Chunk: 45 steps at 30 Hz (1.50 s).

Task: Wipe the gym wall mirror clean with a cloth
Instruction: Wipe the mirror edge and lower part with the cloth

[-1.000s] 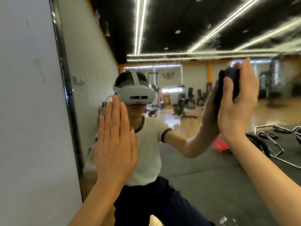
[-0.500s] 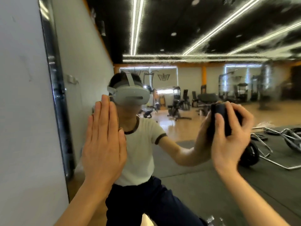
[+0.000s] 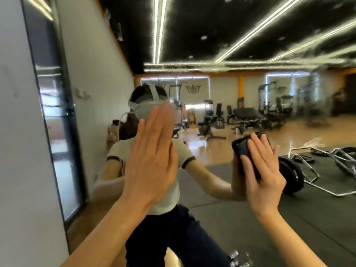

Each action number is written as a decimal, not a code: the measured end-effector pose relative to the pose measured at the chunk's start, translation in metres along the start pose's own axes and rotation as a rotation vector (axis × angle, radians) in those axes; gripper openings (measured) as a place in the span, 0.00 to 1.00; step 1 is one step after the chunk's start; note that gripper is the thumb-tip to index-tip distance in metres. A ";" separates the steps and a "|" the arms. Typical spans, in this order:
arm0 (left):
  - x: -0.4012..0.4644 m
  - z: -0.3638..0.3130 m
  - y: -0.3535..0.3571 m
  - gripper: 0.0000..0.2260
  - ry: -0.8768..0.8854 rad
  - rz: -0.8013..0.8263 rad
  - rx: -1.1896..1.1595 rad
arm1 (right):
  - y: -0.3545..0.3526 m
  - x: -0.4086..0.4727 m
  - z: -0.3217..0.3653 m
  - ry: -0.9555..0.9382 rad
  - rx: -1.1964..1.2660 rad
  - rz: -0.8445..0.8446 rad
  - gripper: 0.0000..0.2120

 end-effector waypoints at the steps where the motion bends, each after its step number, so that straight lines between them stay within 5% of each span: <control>1: 0.004 0.000 0.004 0.28 -0.006 -0.009 0.003 | 0.004 -0.004 0.006 0.109 0.028 -0.073 0.18; 4: 0.006 0.005 0.013 0.27 -0.025 -0.015 0.053 | 0.039 -0.006 0.054 0.184 0.158 -0.096 0.20; 8: 0.003 0.006 0.019 0.27 -0.022 0.016 0.090 | 0.059 0.008 0.078 -0.501 0.066 0.226 0.17; 10: 0.004 0.004 0.020 0.27 -0.030 0.016 0.115 | 0.041 0.025 0.045 -0.615 -0.005 0.280 0.17; 13: 0.005 0.004 0.021 0.27 -0.043 0.017 0.139 | 0.000 0.035 -0.017 -0.290 -0.015 0.172 0.18; 16: 0.004 0.004 0.021 0.26 -0.049 0.022 0.149 | 0.002 0.026 -0.009 0.069 0.026 -0.038 0.20; 18: 0.004 0.004 0.020 0.26 -0.056 0.027 0.152 | 0.032 0.028 0.031 0.033 0.077 0.002 0.20; 21: 0.003 0.003 0.021 0.26 -0.065 0.026 0.152 | 0.064 0.038 0.078 -0.331 0.071 0.157 0.19; 24: 0.004 0.004 0.020 0.26 -0.066 0.035 0.158 | 0.047 0.058 0.054 -0.575 -0.031 0.239 0.18; 28: 0.004 0.004 0.020 0.27 -0.060 0.059 0.184 | -0.001 0.070 -0.022 -0.169 -0.044 0.135 0.20; 31: 0.004 0.004 0.020 0.27 -0.063 0.061 0.178 | 0.003 0.066 -0.007 0.147 0.006 -0.029 0.20; 36: 0.003 0.003 0.020 0.26 -0.048 0.043 0.162 | 0.073 0.069 0.099 -0.274 -0.040 0.080 0.22; 39: 0.003 0.003 0.020 0.26 -0.052 0.044 0.158 | 0.063 0.080 0.076 -0.445 -0.114 0.160 0.21; 45: 0.003 0.003 0.023 0.27 -0.033 0.040 0.187 | 0.002 0.095 -0.021 0.082 -0.117 -0.023 0.22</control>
Point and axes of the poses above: each hand's wrist, its own x-axis towards the middle knuckle, its own y-axis out of the palm, z = x × y, the point moved 3 cm from there along x, towards the middle knuckle, and after that the axes turned 2 degrees about y, right-handed, at the moved point
